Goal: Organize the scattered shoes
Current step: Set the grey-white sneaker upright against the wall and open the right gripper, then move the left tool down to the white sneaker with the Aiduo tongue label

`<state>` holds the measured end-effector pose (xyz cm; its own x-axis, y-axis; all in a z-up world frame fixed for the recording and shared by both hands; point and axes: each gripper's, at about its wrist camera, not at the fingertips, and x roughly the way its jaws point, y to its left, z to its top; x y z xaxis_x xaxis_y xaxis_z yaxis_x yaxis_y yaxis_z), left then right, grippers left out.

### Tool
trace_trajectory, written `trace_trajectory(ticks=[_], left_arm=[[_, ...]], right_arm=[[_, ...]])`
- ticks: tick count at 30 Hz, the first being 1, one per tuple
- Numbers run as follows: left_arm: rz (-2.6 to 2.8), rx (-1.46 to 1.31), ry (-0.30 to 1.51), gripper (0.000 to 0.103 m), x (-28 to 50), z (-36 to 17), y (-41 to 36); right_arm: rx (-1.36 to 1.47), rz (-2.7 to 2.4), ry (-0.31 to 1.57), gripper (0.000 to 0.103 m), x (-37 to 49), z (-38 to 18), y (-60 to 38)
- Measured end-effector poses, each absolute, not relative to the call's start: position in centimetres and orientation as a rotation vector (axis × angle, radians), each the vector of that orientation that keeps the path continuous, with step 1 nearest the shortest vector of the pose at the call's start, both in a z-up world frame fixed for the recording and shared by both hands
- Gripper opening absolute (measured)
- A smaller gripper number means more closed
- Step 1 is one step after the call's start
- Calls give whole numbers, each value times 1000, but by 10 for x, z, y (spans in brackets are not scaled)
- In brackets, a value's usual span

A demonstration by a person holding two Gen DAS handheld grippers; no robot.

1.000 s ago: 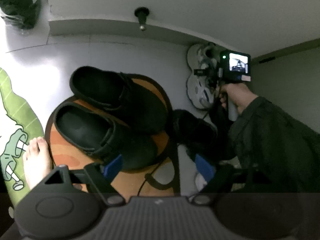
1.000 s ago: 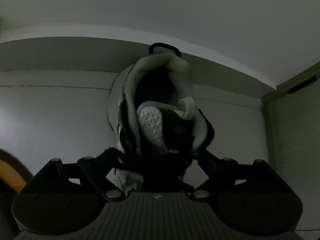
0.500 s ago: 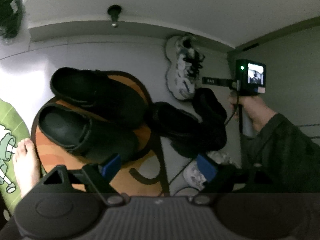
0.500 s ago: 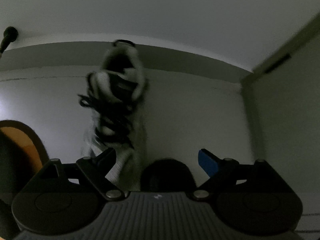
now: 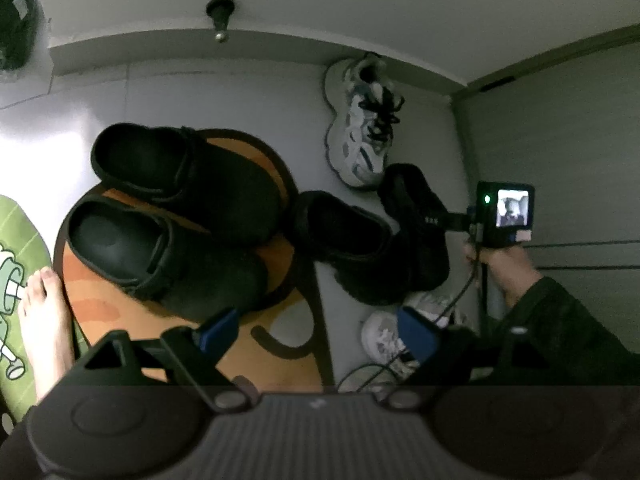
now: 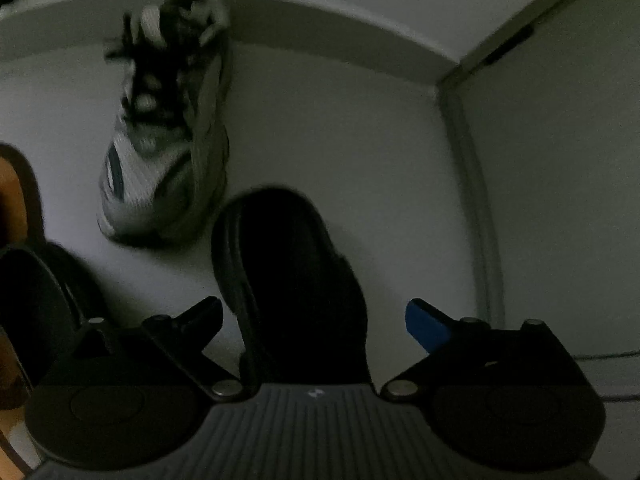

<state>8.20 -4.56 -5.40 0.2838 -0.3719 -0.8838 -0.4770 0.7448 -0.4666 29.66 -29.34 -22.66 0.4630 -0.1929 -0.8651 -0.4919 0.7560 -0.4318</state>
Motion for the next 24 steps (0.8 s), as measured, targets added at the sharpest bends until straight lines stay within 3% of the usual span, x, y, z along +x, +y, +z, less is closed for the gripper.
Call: trace_trajectory(ticks=[12,17,20,24], left_arm=[[93,-773,1349,90,75,-62,-44],[80,-761,1369,90,76,-66,-49],[77,-754,1368,90,75,-66,-50],[64,-755,1377,90,77,-67,-55]], right_arm=[[-625,184,1181,103,315,-257,-305],[-754,157,1186,103,314,-275,-289],[-775,148,1182,87,310,-271,-291],[-810,181,1219,83,304,-267,-293]])
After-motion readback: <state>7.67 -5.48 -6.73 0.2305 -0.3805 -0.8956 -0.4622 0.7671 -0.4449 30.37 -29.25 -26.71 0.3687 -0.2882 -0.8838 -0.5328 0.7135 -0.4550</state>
